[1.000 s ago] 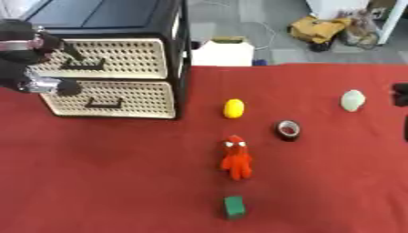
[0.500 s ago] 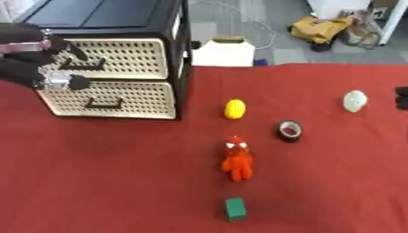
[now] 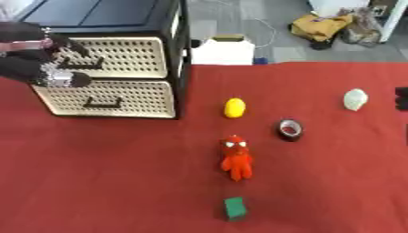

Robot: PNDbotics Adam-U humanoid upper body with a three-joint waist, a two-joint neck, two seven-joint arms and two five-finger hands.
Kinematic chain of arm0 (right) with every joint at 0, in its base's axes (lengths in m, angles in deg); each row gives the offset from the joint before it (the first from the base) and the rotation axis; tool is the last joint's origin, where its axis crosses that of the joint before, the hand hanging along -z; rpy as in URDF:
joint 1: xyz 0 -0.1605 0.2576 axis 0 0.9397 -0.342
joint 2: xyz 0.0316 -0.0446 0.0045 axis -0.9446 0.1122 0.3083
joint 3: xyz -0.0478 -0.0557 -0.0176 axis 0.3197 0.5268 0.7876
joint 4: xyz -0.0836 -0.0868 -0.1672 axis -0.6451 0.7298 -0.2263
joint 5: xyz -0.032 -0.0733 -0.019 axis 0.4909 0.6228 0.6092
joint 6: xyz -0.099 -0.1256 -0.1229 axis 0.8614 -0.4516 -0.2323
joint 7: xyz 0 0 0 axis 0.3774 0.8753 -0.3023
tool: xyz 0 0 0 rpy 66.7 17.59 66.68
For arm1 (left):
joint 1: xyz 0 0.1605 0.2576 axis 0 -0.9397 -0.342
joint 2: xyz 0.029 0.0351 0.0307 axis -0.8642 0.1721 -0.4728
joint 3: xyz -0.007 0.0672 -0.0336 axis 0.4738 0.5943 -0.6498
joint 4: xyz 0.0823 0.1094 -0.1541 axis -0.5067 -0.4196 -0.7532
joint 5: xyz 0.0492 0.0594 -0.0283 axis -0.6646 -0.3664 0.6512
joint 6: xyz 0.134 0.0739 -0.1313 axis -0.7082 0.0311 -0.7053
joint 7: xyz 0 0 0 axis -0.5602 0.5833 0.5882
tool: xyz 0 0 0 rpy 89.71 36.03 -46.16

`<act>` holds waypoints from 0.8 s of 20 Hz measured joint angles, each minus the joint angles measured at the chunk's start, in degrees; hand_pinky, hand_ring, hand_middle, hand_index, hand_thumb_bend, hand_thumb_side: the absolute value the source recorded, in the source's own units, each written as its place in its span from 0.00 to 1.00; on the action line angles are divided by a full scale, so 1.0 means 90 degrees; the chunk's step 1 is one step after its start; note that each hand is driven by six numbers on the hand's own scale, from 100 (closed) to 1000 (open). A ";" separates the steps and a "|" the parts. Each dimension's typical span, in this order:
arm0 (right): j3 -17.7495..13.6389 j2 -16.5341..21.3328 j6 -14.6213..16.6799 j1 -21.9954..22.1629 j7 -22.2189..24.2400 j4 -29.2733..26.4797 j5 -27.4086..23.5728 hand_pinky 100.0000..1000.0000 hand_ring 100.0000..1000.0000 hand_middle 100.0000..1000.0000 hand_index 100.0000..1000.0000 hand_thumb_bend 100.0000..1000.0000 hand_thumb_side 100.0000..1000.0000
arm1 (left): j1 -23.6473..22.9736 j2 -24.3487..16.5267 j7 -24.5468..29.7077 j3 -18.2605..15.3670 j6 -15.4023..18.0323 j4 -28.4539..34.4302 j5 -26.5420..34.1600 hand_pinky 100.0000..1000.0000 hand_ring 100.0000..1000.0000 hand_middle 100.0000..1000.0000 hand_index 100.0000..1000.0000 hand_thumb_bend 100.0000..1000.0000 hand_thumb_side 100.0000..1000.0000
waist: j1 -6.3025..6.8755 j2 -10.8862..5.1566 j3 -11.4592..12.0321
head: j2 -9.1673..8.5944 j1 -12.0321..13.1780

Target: Pick up objects from table and place into drawer.

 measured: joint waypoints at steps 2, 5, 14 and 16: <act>0.0000 0.0000 0.0000 -0.0028 0.0000 0.0000 0.0000 0.64 0.67 0.44 0.73 0.29 0.67 | 0.0004 0.0003 -0.0017 -0.0005 0.0010 -0.0042 -0.0062 0.00 0.00 0.00 0.92 0.48 1.00 | 0.0001 0.0018 -0.0003 | -0.0039 0.0010; 0.0000 -0.0001 0.0000 -0.0043 0.0000 0.0000 0.0000 0.64 0.67 0.44 0.73 0.29 0.67 | 0.0009 0.0025 -0.0053 -0.0023 0.0018 -0.0122 -0.0165 0.00 0.00 0.00 0.91 0.48 1.00 | 0.0000 0.0032 -0.0016 | -0.0052 0.0029; 0.0000 -0.0004 0.0008 -0.0049 -0.0008 0.0000 0.0000 0.64 0.67 0.43 0.73 0.29 0.68 | 0.0019 0.0061 -0.0122 -0.0083 0.0037 -0.0356 -0.0395 0.00 0.00 0.00 0.90 0.48 1.00 | -0.0001 0.0070 -0.0036 | -0.0104 0.0033; 0.0000 -0.0008 0.0008 -0.0052 -0.0008 0.0000 0.0000 0.64 0.67 0.43 0.73 0.29 0.68 | 0.0019 0.0083 -0.0128 -0.0083 0.0043 -0.0400 -0.0431 0.00 0.00 0.00 0.90 0.48 1.00 | -0.0001 0.0072 -0.0040 | -0.0107 0.0034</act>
